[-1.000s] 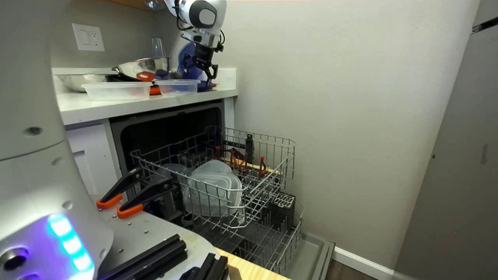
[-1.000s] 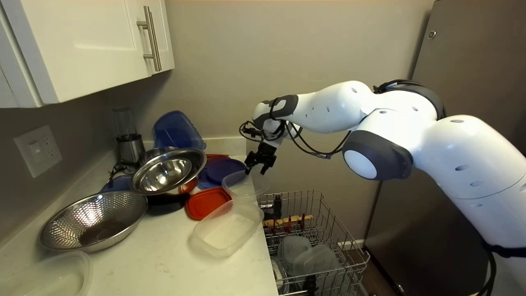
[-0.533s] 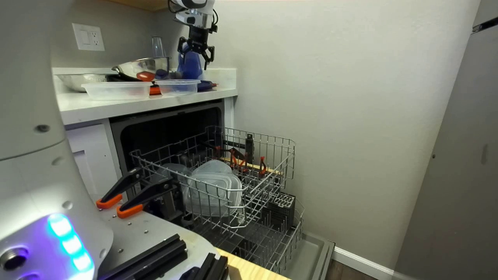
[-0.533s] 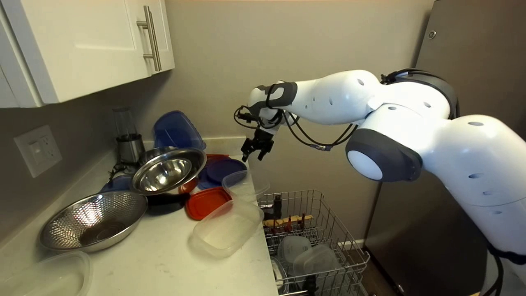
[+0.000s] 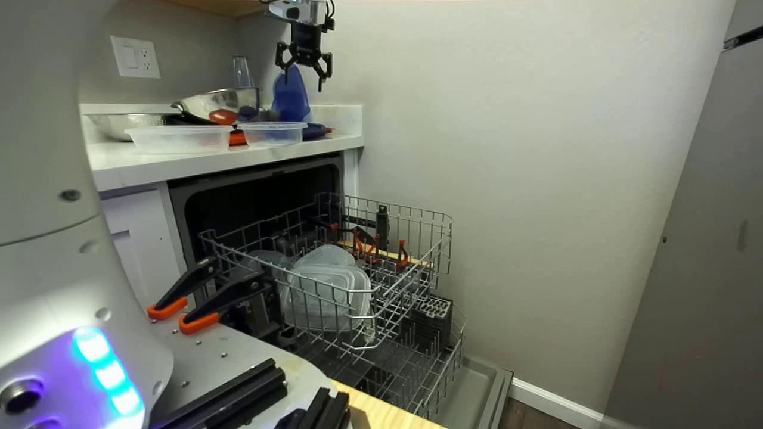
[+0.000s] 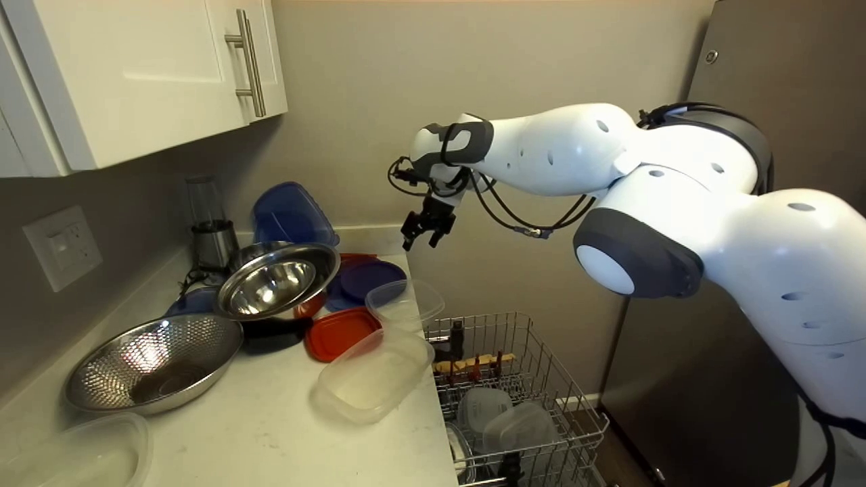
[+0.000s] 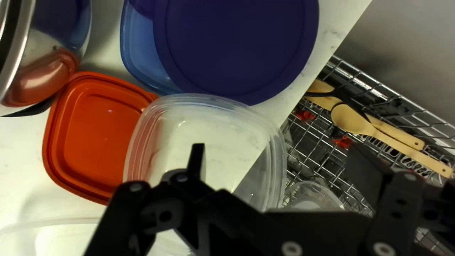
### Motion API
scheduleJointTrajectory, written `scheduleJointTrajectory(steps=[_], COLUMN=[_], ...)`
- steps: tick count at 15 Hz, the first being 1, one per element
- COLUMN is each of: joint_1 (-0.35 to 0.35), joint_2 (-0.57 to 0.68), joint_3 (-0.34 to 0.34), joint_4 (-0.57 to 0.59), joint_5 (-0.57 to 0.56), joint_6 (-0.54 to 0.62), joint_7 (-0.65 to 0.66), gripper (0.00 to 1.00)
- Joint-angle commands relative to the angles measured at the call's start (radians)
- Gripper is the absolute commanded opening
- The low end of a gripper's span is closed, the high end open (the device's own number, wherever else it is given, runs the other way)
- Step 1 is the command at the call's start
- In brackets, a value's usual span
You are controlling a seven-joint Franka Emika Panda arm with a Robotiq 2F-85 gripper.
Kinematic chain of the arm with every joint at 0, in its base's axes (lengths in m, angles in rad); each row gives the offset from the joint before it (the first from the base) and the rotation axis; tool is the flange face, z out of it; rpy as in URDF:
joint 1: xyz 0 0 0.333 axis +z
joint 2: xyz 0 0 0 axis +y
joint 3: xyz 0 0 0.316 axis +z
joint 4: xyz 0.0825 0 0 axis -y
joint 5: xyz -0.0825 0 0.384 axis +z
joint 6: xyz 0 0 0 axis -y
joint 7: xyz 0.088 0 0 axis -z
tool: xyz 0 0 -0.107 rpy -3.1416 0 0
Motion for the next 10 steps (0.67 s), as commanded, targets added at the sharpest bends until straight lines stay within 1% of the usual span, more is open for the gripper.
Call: scheduleJointTrajectory(steps=[1, 2, 4, 10], joint_1=[0.064, 0.014, 0.026, 0.033], joint_2=[-0.059, -0.006, -0.015, -0.02], joint_3=[-0.056, -0.03, -0.046, -0.047], joint_4=[-0.094, -0.016, -0.031, -0.042], joint_5=[-0.009, 0.0, 0.0, 0.0], joint_6=[0.058, 0.013, 0.021, 0.024], joint_7=[-0.006, 0.0, 0.0, 0.0], gripper=[1.0, 1.0, 1.0, 1.0])
